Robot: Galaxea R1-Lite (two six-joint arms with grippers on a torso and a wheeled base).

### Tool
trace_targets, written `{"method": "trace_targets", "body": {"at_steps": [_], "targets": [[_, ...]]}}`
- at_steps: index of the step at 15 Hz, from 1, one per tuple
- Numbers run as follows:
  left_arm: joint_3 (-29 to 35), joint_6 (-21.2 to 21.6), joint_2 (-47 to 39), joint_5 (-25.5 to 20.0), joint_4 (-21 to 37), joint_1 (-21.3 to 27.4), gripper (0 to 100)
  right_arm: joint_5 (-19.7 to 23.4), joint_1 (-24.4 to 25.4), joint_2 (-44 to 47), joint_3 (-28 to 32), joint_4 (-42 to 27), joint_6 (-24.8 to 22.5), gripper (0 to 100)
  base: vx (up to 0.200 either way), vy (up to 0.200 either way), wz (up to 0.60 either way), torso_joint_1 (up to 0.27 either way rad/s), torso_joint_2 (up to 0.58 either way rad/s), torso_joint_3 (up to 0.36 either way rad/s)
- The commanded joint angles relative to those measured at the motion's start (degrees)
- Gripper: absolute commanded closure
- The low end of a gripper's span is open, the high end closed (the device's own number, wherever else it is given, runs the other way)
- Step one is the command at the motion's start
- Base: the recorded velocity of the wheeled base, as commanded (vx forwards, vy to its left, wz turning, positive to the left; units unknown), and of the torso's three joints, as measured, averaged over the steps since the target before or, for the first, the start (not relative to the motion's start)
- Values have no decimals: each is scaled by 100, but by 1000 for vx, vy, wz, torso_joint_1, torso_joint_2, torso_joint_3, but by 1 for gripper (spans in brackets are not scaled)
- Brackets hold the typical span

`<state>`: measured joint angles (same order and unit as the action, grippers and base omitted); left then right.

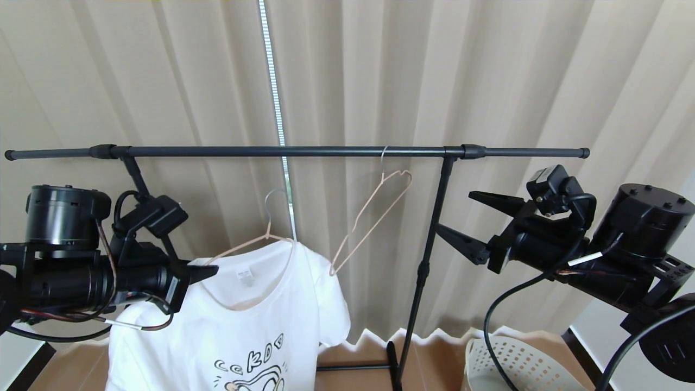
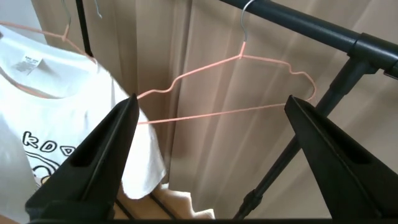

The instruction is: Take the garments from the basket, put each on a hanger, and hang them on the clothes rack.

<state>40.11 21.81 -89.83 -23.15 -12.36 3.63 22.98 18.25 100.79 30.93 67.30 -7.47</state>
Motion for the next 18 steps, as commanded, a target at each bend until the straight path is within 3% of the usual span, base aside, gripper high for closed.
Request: {"method": "trace_targets", "body": {"at_steps": [1,3,18], "targets": [[270,-142,-157,65,-3,15,100,-4,3,55,1,11,0,0,0,0,0,0,0,0],[647,-379,-395,188,-3,32,100,-4,3,63,10,11,-9,0,0,0,0,0,0,0],[2256,-942,-1309,285,-65,217,100,-4,-6,72,19,11,0,0,0,0,0,0,0,0]]}}
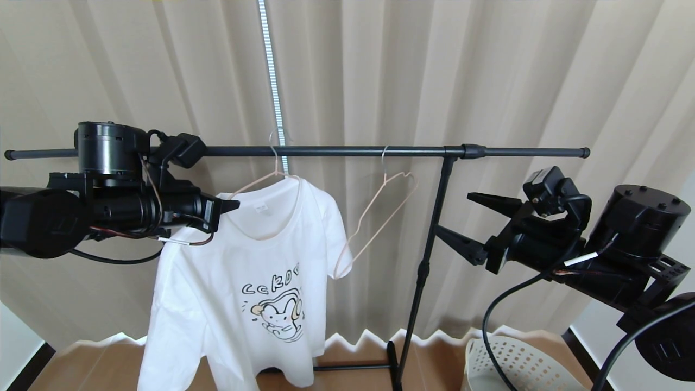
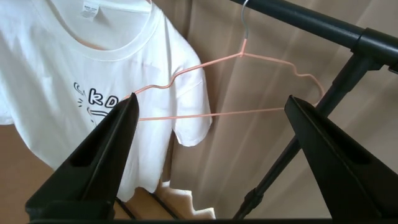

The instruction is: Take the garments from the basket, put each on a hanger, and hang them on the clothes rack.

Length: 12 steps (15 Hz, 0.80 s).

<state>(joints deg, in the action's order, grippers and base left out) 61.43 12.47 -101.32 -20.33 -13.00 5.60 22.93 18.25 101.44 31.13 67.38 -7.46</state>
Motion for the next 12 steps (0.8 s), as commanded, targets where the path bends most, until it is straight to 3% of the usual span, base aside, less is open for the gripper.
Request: {"method": "trace_targets", "body": {"at_steps": [1,12], "targets": [[212,-52,-231,3,-1,21,100,1,-6,8,7,3,-10,0,0,0,0,0,0,0],[642,-87,-820,82,-10,38,100,1,-6,87,-2,30,-10,0,0,0,0,0,0,0]]}}
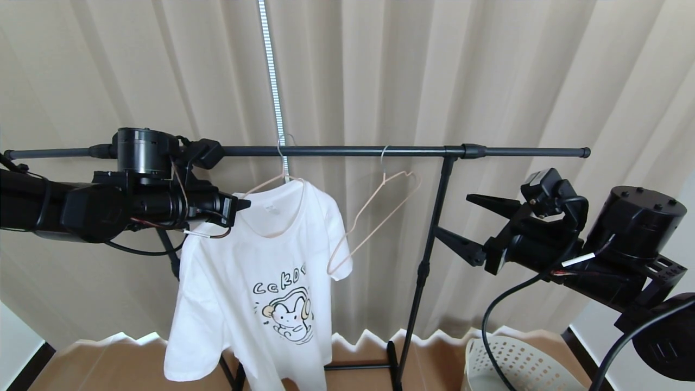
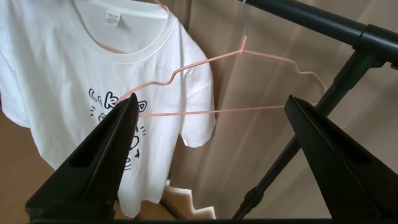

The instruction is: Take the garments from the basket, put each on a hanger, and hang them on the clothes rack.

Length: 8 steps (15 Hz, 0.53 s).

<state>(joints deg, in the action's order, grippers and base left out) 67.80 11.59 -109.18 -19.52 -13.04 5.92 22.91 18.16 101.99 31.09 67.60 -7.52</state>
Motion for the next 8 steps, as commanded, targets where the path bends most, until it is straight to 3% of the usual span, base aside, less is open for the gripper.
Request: {"method": "trace_targets", "body": {"at_steps": [1,2,6,8], "targets": [[-13,-8,-24,1,4,14,100,3,3,32,3,-1,-4,0,0,0,0,0,0,0],[-30,-8,-24,1,4,23,0,3,3,32,3,-1,-4,0,0,0,0,0,0,0],[-364,-34,380,-61,4,76,0,-5,12,-91,12,17,5,0,0,0,0,0,0,0],[-654,-87,793,-52,4,111,0,-331,29,-320,20,-36,23,0,0,0,0,0,0,0]]}}
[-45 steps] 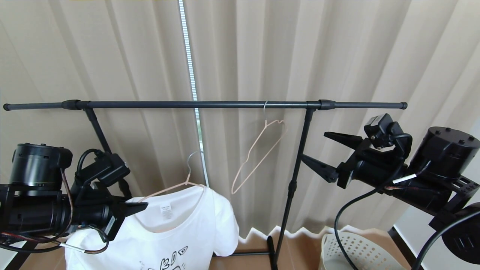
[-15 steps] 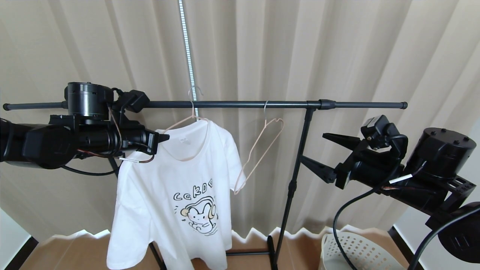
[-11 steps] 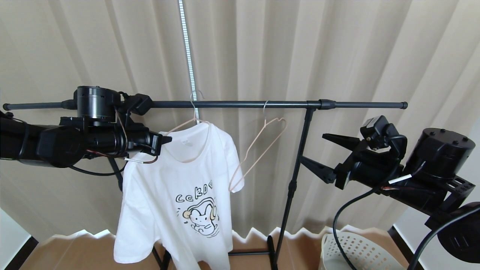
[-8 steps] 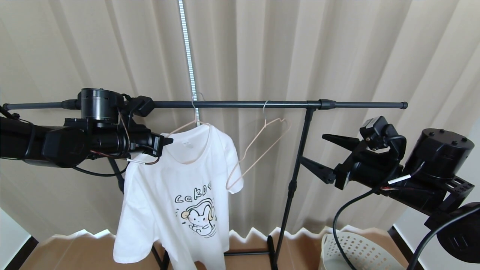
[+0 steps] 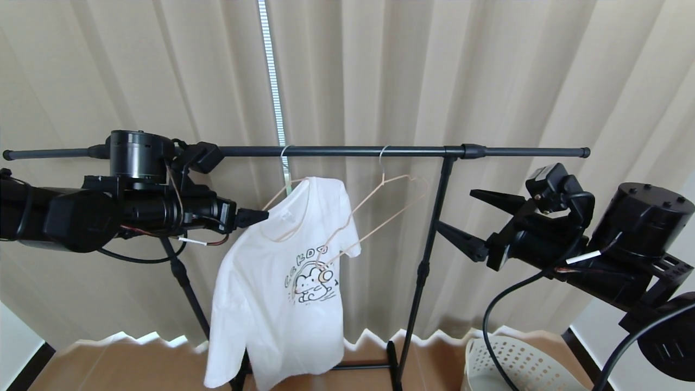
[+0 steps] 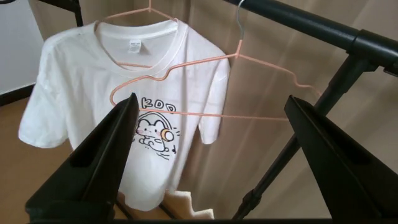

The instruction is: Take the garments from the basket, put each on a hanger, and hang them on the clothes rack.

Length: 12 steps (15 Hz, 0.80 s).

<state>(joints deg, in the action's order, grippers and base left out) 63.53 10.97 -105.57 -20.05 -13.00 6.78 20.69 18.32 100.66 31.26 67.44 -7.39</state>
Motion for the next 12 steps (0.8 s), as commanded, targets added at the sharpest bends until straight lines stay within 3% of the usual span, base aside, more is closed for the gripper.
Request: {"method": "trace_targets", "body": {"at_steps": [1,3,5,6,8,12], "targets": [[-473,-95,775,1,8,25,0,-478,13,-424,-6,-126,44,0,0,0,0,0,0,0],[-859,-209,1285,1,16,25,0,-882,22,-881,-23,-627,53,0,0,0,0,0,0,0],[-2020,-218,2392,-16,-1,25,0,-1225,57,-2244,-49,-2666,150,0,0,0,0,0,0,0],[-2424,-218,2752,-7,-1,17,0,-1260,66,-2736,-129,-3299,229,0,0,0,0,0,0,0],[-3153,-245,3412,-16,-10,-19,0,-1295,75,-3448,-656,-3712,291,0,0,0,0,0,0,0],[-4401,-376,4888,-86,8,-80,0,-1867,260,-4599,-1895,-3756,282,0,0,0,0,0,0,0]]}}
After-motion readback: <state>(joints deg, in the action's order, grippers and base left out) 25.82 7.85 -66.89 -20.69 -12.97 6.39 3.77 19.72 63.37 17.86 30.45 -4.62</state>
